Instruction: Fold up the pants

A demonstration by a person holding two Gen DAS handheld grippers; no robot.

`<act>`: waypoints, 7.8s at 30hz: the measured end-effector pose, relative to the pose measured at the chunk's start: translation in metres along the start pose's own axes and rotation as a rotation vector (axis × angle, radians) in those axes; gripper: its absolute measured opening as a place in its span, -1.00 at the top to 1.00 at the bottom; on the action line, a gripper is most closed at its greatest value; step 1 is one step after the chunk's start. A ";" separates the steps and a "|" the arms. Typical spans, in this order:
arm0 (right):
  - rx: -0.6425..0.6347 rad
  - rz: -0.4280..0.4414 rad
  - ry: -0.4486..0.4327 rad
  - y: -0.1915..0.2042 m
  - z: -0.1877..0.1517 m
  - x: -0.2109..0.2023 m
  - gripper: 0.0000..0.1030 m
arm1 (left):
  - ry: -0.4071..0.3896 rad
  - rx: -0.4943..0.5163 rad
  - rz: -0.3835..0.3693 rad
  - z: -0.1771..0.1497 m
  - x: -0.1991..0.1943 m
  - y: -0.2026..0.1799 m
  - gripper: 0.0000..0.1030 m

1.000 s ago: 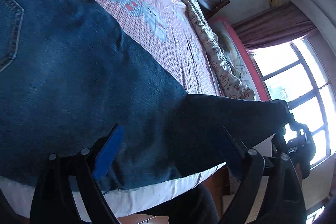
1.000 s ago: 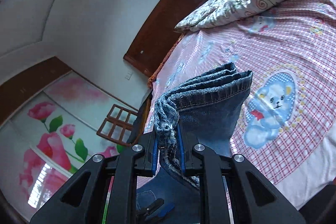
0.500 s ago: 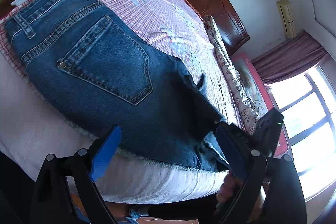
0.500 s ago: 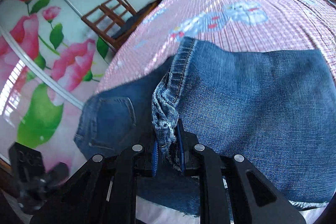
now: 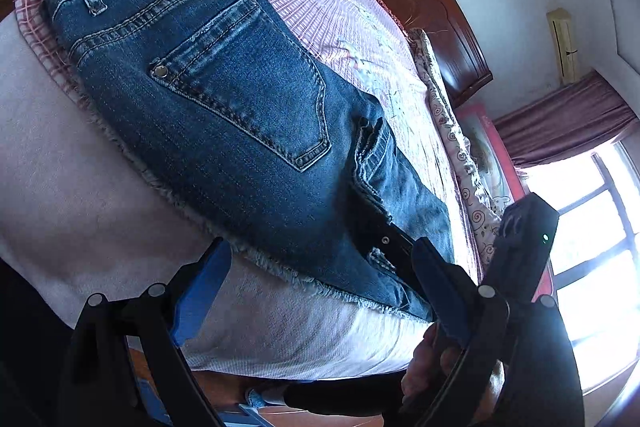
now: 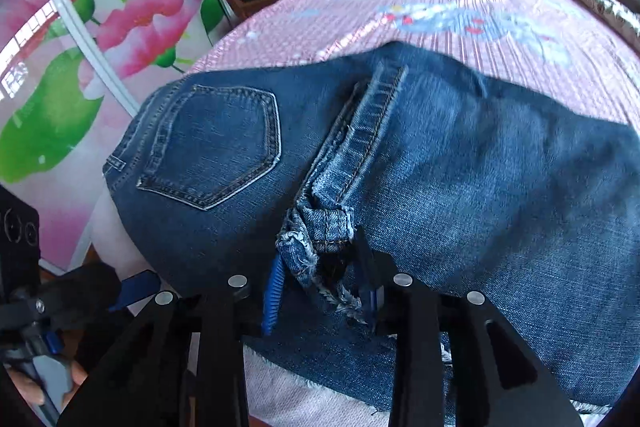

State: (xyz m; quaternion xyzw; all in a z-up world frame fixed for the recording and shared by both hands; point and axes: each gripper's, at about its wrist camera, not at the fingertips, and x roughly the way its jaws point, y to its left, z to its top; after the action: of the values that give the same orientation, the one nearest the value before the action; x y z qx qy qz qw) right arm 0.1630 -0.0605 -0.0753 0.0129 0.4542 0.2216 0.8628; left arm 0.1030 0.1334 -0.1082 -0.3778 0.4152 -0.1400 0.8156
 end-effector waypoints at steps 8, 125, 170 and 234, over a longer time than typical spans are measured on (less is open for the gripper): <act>0.492 0.293 -0.241 -0.111 -0.030 -0.100 0.27 | -0.017 -0.004 0.021 0.002 -0.002 0.014 -0.79; 0.948 0.605 -0.227 -0.177 -0.046 -0.086 -0.32 | -0.145 0.331 -0.109 0.049 -0.008 -0.149 0.76; 0.579 0.227 0.009 -0.156 -0.004 -0.029 0.45 | 0.142 0.520 0.102 -0.030 0.095 -0.159 0.69; 0.697 0.230 -0.033 -0.230 0.026 -0.024 1.00 | 0.113 0.672 0.325 0.025 0.150 -0.150 -0.82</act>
State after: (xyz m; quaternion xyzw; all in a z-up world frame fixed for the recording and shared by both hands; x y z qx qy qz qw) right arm 0.2569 -0.2728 -0.0930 0.3607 0.4842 0.1486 0.7832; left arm 0.2273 -0.0367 -0.0748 -0.0100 0.4450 -0.1579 0.8814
